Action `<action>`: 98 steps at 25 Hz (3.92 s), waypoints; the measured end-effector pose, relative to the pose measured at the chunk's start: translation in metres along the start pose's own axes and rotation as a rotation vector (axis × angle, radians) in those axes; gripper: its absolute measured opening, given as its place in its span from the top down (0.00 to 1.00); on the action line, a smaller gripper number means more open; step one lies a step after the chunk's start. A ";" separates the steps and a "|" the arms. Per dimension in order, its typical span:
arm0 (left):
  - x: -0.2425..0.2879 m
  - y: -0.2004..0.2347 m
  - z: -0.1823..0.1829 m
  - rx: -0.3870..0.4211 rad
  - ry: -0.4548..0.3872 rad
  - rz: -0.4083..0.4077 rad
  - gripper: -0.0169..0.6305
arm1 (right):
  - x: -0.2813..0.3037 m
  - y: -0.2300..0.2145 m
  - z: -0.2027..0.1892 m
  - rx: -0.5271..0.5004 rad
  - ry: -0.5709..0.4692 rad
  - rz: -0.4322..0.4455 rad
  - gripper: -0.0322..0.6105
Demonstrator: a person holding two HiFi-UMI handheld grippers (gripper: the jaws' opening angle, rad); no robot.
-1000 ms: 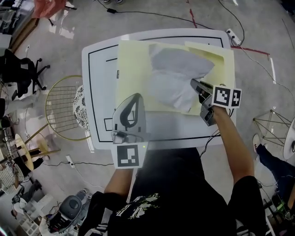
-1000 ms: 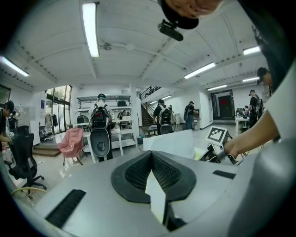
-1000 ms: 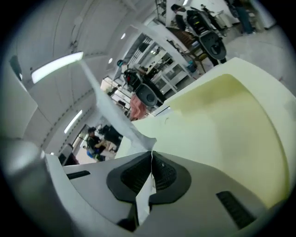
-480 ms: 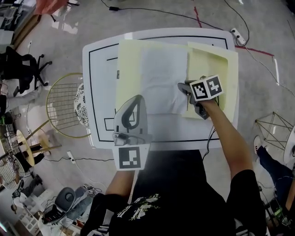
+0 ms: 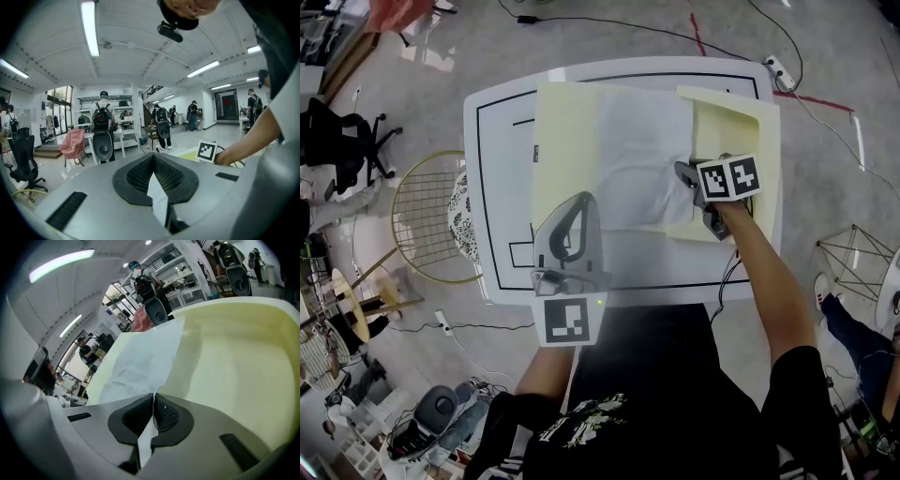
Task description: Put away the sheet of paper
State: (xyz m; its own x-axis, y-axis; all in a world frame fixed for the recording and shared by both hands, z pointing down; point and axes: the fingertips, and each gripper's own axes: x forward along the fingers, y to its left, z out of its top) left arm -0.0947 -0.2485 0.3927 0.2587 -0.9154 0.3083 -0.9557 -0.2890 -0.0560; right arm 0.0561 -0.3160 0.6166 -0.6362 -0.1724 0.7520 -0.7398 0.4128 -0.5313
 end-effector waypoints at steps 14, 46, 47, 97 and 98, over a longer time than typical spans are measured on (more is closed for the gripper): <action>0.001 -0.006 0.010 -0.005 -0.026 -0.032 0.97 | -0.039 -0.030 -0.011 -0.010 0.013 -0.117 0.95; 0.007 -0.035 0.022 0.007 -0.072 -0.117 0.97 | -0.102 -0.042 0.007 -0.130 -0.138 -0.362 0.71; 0.008 -0.035 0.022 0.007 -0.073 -0.119 0.97 | -0.106 -0.043 0.008 -0.133 -0.146 -0.373 0.71; 0.125 -0.136 -0.165 -0.271 0.634 -0.399 0.73 | -0.151 0.063 -0.013 -0.299 -0.527 -0.200 0.95; 0.125 -0.139 -0.163 -0.270 0.633 -0.405 0.73 | -0.153 0.062 -0.014 -0.296 -0.527 -0.202 0.95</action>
State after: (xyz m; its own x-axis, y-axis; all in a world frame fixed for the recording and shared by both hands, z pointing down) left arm 0.0479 -0.2768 0.5942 0.5417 -0.3974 0.7407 -0.8263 -0.4133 0.3826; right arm 0.1108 -0.2516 0.4743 -0.5684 -0.6587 0.4929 -0.8128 0.5425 -0.2122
